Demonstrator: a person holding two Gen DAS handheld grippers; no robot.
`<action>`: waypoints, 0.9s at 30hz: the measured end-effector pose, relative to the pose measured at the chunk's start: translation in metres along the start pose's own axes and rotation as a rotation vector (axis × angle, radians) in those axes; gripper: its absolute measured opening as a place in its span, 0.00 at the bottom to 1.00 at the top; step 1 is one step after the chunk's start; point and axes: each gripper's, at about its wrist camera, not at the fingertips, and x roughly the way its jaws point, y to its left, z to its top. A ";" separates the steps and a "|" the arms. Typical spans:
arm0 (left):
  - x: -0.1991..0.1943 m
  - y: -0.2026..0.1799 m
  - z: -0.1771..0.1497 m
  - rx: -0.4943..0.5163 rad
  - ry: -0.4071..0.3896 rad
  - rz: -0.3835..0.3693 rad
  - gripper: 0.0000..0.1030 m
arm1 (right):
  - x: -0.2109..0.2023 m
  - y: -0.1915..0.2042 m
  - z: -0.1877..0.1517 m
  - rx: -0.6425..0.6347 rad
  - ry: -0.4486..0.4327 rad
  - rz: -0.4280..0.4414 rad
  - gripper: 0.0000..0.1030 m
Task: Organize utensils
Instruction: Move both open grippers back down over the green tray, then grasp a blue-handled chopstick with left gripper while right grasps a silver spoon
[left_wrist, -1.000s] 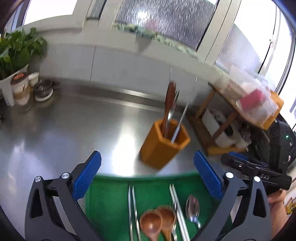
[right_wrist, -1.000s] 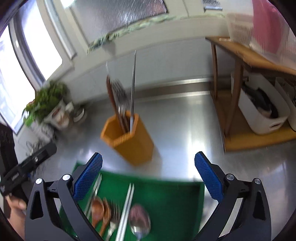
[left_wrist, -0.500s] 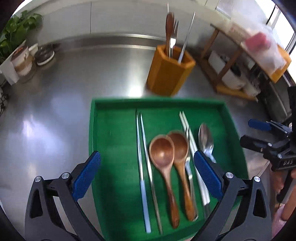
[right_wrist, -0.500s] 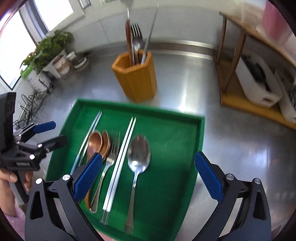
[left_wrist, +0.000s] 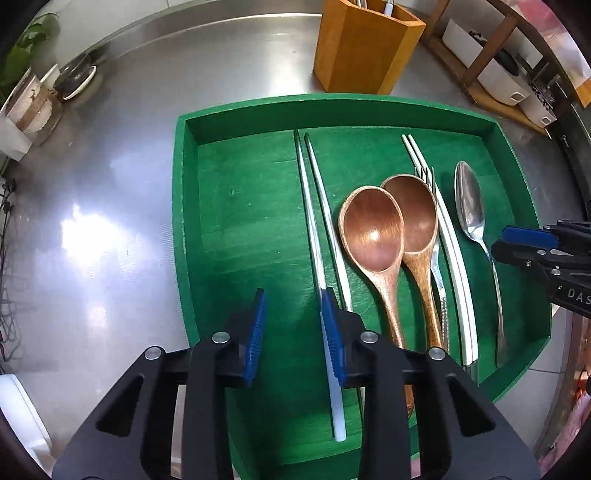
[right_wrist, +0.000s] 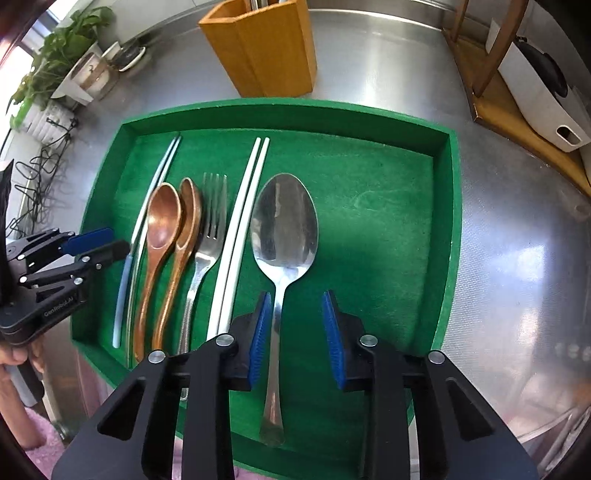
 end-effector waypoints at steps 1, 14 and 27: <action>0.000 0.000 0.001 0.001 0.007 -0.010 0.28 | 0.001 -0.001 0.002 0.001 0.005 -0.002 0.27; 0.011 -0.015 0.017 0.048 0.103 -0.007 0.26 | 0.011 0.017 0.012 -0.043 0.075 -0.037 0.18; 0.014 -0.015 0.035 0.082 0.197 0.007 0.08 | 0.024 0.033 0.022 -0.056 0.146 -0.120 0.18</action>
